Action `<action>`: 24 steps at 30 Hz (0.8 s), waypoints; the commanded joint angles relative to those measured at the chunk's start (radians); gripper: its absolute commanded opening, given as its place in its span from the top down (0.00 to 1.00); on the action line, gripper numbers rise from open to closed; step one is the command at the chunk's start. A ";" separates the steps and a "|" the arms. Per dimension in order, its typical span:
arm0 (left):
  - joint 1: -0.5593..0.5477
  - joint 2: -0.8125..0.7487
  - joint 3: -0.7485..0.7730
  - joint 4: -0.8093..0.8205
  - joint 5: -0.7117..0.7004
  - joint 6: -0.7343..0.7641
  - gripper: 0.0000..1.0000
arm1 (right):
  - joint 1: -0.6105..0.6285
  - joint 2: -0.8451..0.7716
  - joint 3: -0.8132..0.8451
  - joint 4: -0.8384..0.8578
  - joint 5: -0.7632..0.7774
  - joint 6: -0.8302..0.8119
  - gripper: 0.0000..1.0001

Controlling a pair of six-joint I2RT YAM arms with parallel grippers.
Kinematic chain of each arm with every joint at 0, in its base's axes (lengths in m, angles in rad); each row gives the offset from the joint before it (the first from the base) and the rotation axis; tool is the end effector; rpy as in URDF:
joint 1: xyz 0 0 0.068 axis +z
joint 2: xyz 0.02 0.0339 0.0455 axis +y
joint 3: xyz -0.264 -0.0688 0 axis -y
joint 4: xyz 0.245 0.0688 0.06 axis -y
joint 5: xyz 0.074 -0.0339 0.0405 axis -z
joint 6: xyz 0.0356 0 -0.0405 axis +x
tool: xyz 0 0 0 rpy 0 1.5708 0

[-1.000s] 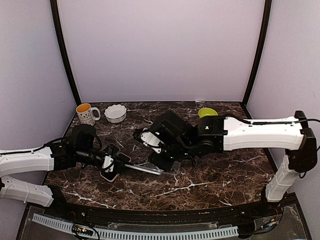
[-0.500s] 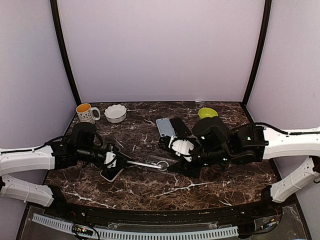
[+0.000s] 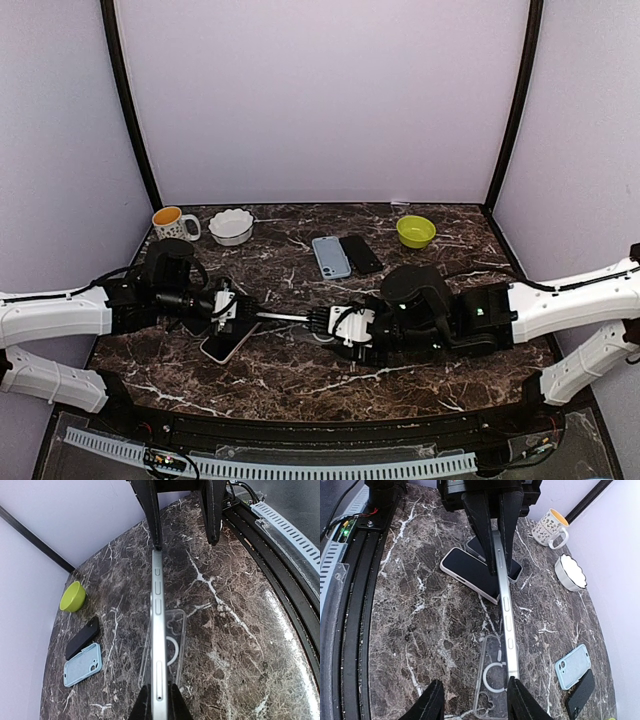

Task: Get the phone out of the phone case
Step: Pass from the left arm to the right

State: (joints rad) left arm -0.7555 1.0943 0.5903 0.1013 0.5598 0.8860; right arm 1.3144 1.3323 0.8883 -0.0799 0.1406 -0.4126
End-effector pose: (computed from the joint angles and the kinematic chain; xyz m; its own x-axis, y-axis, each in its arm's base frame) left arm 0.1605 -0.1771 0.2415 0.5450 0.3883 -0.7431 0.8134 -0.0299 0.5810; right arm 0.0807 0.2882 0.2643 0.2555 -0.5911 -0.7651 -0.9001 0.1435 -0.4114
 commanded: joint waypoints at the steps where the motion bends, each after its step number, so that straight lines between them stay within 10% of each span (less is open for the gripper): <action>1: 0.003 -0.021 0.041 0.049 0.027 -0.026 1.00 | 0.006 0.041 0.027 0.142 0.082 -0.045 0.57; 24: 0.003 -0.042 0.028 0.053 0.001 -0.007 1.00 | 0.006 0.165 0.088 0.137 0.188 -0.083 0.73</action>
State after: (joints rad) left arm -0.7502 1.0878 0.5903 0.0956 0.5404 0.8757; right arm 1.3159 1.4906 0.9371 0.0452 0.2993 -0.4965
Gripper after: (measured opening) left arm 0.097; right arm 0.305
